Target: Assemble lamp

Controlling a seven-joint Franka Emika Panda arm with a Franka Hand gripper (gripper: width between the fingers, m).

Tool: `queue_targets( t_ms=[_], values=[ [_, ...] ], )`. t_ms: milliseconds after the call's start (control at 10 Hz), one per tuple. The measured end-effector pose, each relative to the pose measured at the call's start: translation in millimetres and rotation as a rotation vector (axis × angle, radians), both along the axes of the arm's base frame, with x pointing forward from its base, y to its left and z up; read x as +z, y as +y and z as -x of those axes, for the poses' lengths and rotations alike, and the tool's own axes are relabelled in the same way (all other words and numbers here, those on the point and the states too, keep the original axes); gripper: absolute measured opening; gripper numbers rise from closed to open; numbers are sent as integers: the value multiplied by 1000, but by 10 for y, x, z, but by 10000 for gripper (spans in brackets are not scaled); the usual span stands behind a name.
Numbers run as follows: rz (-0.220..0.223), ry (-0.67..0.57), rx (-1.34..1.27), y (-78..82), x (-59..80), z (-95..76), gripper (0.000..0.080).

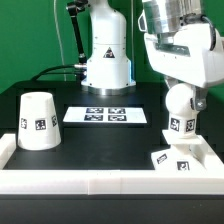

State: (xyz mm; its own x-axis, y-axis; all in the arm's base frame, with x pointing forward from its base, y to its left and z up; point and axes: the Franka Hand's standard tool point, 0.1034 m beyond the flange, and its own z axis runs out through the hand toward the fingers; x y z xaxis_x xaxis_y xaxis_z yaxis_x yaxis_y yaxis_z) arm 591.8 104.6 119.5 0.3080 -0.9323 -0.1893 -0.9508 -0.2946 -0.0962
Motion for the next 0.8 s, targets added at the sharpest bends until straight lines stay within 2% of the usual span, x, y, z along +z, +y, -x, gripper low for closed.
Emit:
queue_targets(
  t_ms=[300,800],
  values=[
    [24,-67,333,25,-2,12,699],
    [35,-129,638,25,-21,27,699]
  ],
)
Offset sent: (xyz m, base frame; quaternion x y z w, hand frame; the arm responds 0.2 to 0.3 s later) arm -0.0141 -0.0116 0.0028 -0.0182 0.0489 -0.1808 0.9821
